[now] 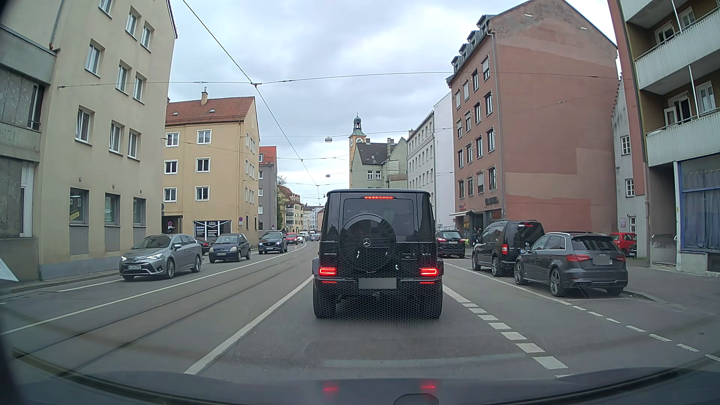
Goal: Follow the waypoints while adhering to traffic rules and regulations
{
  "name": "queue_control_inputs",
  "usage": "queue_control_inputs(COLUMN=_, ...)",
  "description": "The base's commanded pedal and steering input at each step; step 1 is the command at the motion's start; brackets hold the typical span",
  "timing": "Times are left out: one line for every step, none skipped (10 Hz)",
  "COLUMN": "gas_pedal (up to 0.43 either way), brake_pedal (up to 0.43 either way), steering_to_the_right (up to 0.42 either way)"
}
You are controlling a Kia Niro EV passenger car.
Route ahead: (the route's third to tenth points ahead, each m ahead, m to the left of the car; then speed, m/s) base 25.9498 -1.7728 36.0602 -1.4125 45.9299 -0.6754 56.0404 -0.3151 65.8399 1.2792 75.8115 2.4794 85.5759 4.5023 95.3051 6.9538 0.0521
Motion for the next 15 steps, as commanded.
queue_control_inputs(gas_pedal=0.000, brake_pedal=0.140, steering_to_the_right=-0.011)
queue_control_inputs(gas_pedal=0.000, brake_pedal=0.140, steering_to_the_right=-0.011)
queue_control_inputs(gas_pedal=0.000, brake_pedal=0.128, steering_to_the_right=-0.011)
queue_control_inputs(gas_pedal=0.000, brake_pedal=0.079, steering_to_the_right=-0.011)
queue_control_inputs(gas_pedal=0.000, brake_pedal=0.049, steering_to_the_right=-0.011)
queue_control_inputs(gas_pedal=0.000, brake_pedal=0.012, steering_to_the_right=-0.011)
queue_control_inputs(gas_pedal=0.000, brake_pedal=0.000, steering_to_the_right=-0.011)
queue_control_inputs(gas_pedal=0.000, brake_pedal=0.000, steering_to_the_right=-0.011)
queue_control_inputs(gas_pedal=0.000, brake_pedal=0.000, steering_to_the_right=-0.011)
queue_control_inputs(gas_pedal=0.000, brake_pedal=0.000, steering_to_the_right=-0.011)
queue_control_inputs(gas_pedal=0.000, brake_pedal=0.000, steering_to_the_right=-0.011)
queue_control_inputs(gas_pedal=0.000, brake_pedal=0.000, steering_to_the_right=-0.011)
queue_control_inputs(gas_pedal=0.000, brake_pedal=0.018, steering_to_the_right=-0.011)
queue_control_inputs(gas_pedal=0.000, brake_pedal=0.122, steering_to_the_right=-0.011)
queue_control_inputs(gas_pedal=0.000, brake_pedal=0.140, steering_to_the_right=-0.011)
